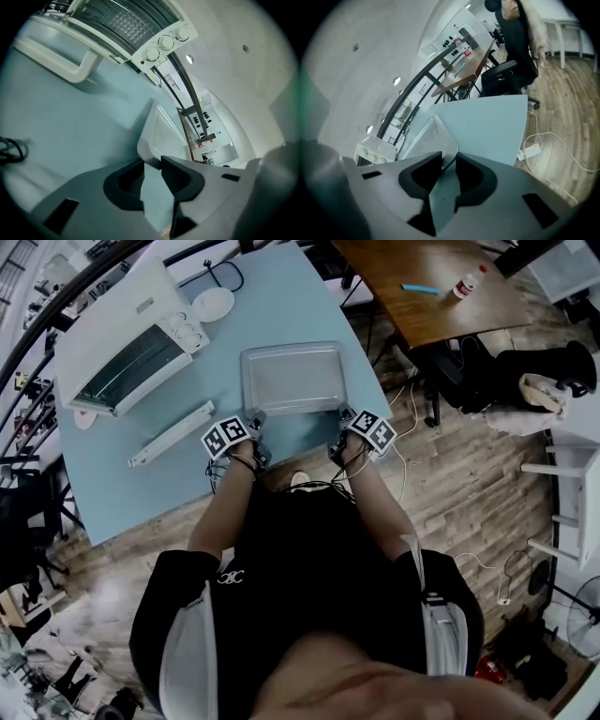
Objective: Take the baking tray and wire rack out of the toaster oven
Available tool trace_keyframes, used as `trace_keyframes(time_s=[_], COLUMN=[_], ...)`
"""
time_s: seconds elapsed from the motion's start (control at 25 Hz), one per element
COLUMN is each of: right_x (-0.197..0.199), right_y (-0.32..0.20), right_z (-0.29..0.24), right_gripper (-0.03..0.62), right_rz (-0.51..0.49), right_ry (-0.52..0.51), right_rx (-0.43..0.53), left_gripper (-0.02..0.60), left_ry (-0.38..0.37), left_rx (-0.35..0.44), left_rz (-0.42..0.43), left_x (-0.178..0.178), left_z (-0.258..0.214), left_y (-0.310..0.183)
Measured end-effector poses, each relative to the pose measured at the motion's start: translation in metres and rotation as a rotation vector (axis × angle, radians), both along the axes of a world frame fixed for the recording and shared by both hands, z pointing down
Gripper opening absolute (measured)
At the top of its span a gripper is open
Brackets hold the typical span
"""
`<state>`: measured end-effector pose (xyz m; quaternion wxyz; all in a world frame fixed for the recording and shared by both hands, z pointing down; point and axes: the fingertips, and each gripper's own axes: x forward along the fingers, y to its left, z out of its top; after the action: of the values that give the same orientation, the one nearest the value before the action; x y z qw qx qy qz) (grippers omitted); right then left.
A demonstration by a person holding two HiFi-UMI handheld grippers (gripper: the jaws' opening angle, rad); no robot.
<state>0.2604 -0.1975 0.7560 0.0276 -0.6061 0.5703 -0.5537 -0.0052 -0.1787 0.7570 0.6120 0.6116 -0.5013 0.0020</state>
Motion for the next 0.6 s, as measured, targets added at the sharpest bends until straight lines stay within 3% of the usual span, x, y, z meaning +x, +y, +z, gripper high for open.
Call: trace_keyframes(time_s=[0.16,0.28,0.36,0.48,0.6], right_x=[0.003,0.014,0.017,0.015,0.007], right_y=[0.003,0.001,-0.002,-0.011,-0.022], right_z=[-0.001,-0.005,-0.007,-0.019,-0.047], right_gripper=[0.129,0.135,0.135,0.087,0.021], right_rz=[-0.063,-0.081,-0.086,-0.117,-0.185], right_ry=[0.186,0.317,0.345,0.403,0.538], right_rx=[-0.053,-0.050,-0.030,0.052,0.207], left_gripper=[0.126,0.175,0.215,0.241,0.233], left_ry=[-0.104,-0.252,-0.357,-0.504,-0.606], left_rx=[-0.006,-0.034,-0.037,0.009,0.107], left_rz=[0.018,0.057,0.092,0.114,0.107], left_x=[-0.004,-0.012,-0.018,-0.031,-0.041], left_z=[-0.002,0.000,-0.001,-0.009,-0.028], left_y=[0.000,0.001,0.001,-0.004,-0.010])
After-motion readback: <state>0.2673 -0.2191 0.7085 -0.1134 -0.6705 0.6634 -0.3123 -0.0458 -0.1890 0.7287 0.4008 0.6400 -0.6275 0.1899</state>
